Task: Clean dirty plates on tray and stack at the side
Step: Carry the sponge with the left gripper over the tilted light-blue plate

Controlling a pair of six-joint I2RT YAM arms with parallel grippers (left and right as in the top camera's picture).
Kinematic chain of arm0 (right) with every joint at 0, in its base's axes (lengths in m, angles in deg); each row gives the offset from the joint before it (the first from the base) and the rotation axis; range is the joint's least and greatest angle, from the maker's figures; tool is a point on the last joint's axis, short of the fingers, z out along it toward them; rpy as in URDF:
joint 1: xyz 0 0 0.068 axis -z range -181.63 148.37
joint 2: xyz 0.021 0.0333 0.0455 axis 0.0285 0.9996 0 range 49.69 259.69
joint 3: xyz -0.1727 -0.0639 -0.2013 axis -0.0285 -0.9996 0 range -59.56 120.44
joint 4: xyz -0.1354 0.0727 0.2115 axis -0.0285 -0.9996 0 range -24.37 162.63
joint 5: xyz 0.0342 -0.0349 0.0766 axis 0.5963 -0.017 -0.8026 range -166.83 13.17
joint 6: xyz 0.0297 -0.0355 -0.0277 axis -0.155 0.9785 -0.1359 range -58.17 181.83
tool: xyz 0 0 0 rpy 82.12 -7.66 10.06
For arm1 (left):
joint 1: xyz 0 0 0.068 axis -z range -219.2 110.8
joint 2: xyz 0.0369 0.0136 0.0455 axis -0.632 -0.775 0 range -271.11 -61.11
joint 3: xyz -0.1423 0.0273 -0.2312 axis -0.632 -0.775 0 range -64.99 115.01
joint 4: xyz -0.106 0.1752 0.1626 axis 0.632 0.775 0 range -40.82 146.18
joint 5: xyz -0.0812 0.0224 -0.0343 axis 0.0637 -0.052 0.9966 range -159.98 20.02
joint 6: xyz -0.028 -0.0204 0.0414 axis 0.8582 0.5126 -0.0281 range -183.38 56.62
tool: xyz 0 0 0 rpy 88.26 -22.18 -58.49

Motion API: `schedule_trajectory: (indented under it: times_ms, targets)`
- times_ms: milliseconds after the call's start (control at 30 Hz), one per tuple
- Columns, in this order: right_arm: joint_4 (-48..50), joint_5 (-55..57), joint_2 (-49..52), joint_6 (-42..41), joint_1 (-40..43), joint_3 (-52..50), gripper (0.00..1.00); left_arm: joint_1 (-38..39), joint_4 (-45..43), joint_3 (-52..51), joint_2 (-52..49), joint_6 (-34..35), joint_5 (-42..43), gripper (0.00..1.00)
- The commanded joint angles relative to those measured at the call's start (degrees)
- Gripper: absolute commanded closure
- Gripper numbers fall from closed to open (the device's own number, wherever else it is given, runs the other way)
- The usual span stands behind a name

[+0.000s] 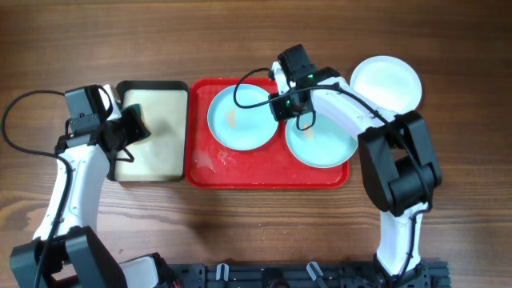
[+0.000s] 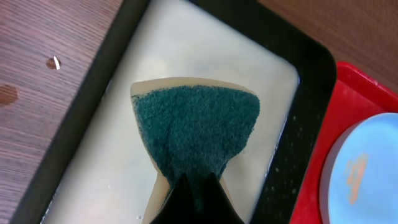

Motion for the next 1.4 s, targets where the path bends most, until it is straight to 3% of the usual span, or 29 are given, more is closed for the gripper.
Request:
schedule_trajectory:
  times_ms: [0, 133, 333, 500, 800, 1367]
  targets:
    - [0.0, -0.9, 1.2, -0.6, 0.1, -0.3, 0.93, 0.6, 0.7, 3.2, 0.5, -1.0, -5.0, 0.96]
    - [-0.1, -1.0, 1.2, -1.7, 0.1, 0.4, 0.96, 1.8, 6.0, 9.7, 0.5, -2.3, -10.2, 0.96]
    - [0.0, -1.1, 1.2, -3.2, 0.1, 0.7, 0.96, 5.7, 12.2, 18.9, 0.5, -3.9, -9.2, 0.96]
    - [0.3, -1.5, 1.2, -3.2, 0.1, 0.7, 0.96, 13.0, 12.2, 19.1, -0.2, -2.1, -3.5, 0.96]
    - [0.4, -1.7, 1.2, -3.2, 0.1, 0.7, 0.96, 25.6, 11.6, 19.1, -7.3, 7.0, -3.5, 0.96]
    - [0.7, -4.0, 1.2, -5.1, 0.1, 0.7, 0.96, 30.6, 6.3, 19.1, -20.2, 13.1, -3.2, 0.96]
